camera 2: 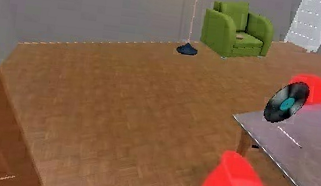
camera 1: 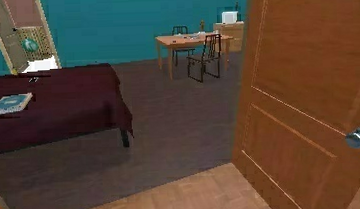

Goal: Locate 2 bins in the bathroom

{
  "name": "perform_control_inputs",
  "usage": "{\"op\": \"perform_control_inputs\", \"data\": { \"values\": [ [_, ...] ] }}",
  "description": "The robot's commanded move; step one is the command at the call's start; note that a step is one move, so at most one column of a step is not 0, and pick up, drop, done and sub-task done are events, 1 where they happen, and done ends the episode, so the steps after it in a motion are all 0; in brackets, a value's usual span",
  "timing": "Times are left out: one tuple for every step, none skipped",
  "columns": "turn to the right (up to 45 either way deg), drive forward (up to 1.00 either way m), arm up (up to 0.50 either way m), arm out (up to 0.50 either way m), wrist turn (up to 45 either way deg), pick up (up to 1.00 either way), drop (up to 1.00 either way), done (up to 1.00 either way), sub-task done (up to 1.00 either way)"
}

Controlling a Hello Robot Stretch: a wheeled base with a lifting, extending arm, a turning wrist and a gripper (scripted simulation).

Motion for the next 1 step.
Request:
{"op": "perform_control_inputs", "data": {
  "values": [
    [-12.0, 0.0, 0.0, 0.0, 0.0, 0.0, 0.0, 0.0, 0.0]
  ]
}}
